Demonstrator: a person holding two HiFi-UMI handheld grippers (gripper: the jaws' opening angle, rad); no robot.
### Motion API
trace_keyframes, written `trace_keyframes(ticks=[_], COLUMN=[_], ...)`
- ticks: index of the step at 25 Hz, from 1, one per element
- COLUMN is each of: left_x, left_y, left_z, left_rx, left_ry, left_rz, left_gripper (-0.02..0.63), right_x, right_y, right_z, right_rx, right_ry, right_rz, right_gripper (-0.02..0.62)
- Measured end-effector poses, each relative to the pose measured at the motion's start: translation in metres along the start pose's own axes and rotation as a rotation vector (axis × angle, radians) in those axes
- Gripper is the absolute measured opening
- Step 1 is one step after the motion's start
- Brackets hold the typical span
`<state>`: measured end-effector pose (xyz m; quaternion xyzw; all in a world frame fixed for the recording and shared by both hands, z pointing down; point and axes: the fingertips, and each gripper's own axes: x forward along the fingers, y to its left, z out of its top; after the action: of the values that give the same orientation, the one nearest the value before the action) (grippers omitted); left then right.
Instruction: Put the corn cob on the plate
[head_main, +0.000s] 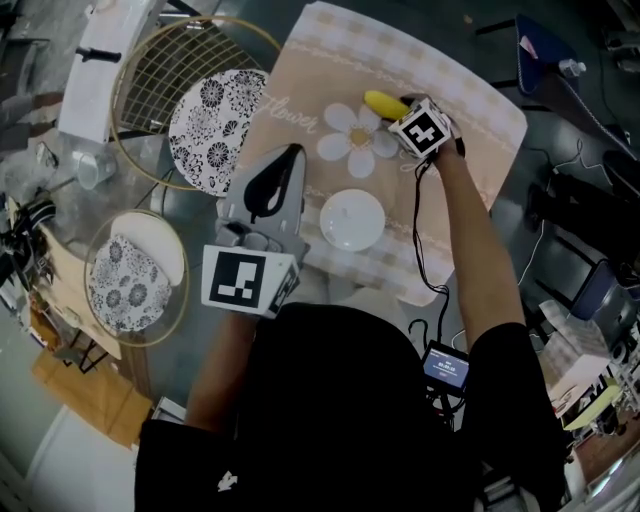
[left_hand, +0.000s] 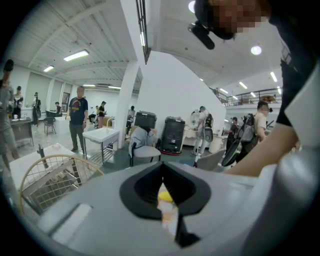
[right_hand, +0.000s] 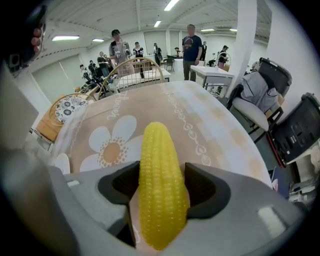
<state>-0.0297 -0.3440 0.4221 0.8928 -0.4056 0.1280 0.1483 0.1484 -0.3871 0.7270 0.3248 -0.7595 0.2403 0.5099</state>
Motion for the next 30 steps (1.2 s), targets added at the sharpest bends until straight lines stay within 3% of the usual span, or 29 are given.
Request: trace_keyframes(ticks=[17, 26, 30], left_x=[-0.007, -0.018, -0.027], left_y=[-0.006, -0.015, -0.018], left_z=[0.004, 0.009, 0.01], left_rx=[0.002, -0.002, -0.011], left_ry=[-0.013, -0.038, -0.048], left_rz=[0.007, 0.014, 0.023], left_gripper=[0.009, 0.009, 0.009], right_x=[-0.024, -0.042, -0.049], right_y=[0.012, 0.05, 0.081], right_z=[0.011, 0.005, -0.002], right_rx=[0.01, 0.025, -0.019], right_ry=[-0.058, -0.089, -0.078], right_rz=[0.007, 0.034, 0.06], right_gripper=[0.256, 0.256, 0.256])
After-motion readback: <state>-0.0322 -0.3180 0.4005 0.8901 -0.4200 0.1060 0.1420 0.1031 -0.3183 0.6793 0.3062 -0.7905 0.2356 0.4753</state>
